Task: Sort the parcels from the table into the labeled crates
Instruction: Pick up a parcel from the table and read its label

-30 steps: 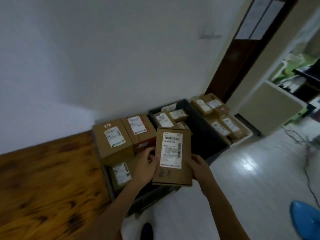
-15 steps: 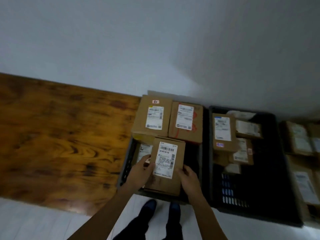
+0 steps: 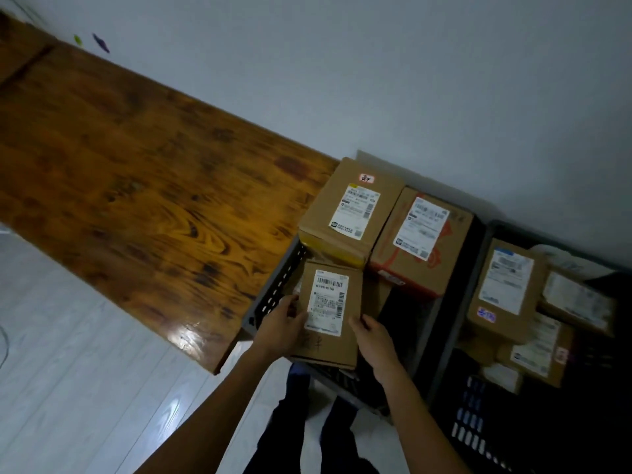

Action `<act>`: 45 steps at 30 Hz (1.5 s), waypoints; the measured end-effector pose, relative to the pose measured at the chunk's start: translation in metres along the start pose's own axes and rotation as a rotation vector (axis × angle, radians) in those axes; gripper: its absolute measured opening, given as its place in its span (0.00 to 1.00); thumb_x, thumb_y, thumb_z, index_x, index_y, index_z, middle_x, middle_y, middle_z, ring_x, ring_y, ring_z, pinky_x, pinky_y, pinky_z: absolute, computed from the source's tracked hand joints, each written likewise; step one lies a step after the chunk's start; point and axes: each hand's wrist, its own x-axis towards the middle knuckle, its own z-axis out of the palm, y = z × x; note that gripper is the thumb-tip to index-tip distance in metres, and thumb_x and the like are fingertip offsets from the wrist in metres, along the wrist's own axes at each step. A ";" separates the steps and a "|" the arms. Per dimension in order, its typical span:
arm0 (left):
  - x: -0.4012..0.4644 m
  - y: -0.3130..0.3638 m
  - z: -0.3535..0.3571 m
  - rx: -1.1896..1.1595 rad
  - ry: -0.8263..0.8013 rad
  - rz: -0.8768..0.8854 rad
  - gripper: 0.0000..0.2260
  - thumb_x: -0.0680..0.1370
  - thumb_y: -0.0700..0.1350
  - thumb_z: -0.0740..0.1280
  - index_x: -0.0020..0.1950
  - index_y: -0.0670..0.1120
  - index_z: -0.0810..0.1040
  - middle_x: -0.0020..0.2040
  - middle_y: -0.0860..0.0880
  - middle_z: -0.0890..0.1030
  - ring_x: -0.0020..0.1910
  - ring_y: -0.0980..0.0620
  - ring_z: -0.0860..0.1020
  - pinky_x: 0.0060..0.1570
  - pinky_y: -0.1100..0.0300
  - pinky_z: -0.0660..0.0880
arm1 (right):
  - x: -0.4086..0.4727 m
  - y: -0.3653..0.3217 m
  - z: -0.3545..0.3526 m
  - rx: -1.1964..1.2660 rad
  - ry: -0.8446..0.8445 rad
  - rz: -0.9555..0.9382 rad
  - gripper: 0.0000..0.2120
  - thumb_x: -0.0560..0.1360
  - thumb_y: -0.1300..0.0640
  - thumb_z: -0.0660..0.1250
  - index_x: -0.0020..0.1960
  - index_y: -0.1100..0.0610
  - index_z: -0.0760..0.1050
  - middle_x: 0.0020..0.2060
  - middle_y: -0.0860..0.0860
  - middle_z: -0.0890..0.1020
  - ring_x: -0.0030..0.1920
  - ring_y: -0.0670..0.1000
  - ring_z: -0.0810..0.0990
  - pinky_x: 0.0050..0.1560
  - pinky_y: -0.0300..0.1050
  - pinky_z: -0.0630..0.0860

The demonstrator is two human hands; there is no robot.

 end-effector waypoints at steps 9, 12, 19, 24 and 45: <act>0.040 0.003 -0.015 0.411 -0.026 0.073 0.21 0.84 0.48 0.59 0.76 0.47 0.63 0.65 0.42 0.77 0.60 0.43 0.78 0.54 0.49 0.78 | 0.006 -0.005 0.027 0.273 -0.017 0.055 0.21 0.81 0.50 0.67 0.72 0.52 0.72 0.64 0.54 0.77 0.60 0.56 0.79 0.51 0.48 0.80; 0.034 0.001 -0.002 0.640 -0.033 0.173 0.23 0.82 0.48 0.61 0.76 0.46 0.62 0.75 0.43 0.65 0.73 0.42 0.66 0.66 0.46 0.72 | 0.013 -0.006 0.044 0.203 0.039 0.014 0.19 0.80 0.48 0.67 0.70 0.49 0.74 0.60 0.52 0.78 0.60 0.56 0.78 0.61 0.57 0.79; 0.031 -0.034 -0.001 0.913 -0.124 0.398 0.29 0.85 0.53 0.55 0.82 0.43 0.51 0.82 0.42 0.48 0.81 0.42 0.47 0.77 0.51 0.44 | 0.033 -0.010 0.068 -0.027 0.167 -0.069 0.17 0.73 0.39 0.65 0.54 0.49 0.81 0.53 0.51 0.83 0.50 0.52 0.82 0.50 0.50 0.80; 0.047 -0.041 -0.005 0.980 -0.159 0.441 0.34 0.84 0.55 0.58 0.82 0.41 0.47 0.82 0.39 0.44 0.81 0.40 0.42 0.73 0.52 0.36 | 0.030 -0.022 0.072 -0.169 0.293 -0.129 0.09 0.81 0.57 0.64 0.55 0.61 0.80 0.51 0.52 0.83 0.50 0.54 0.82 0.41 0.39 0.69; 0.062 -0.016 -0.021 0.982 -0.268 0.430 0.29 0.83 0.53 0.60 0.81 0.44 0.55 0.80 0.41 0.53 0.79 0.43 0.53 0.73 0.48 0.63 | 0.020 -0.030 0.065 -0.297 0.155 -0.143 0.14 0.83 0.49 0.60 0.67 0.49 0.73 0.60 0.51 0.80 0.57 0.53 0.80 0.52 0.45 0.75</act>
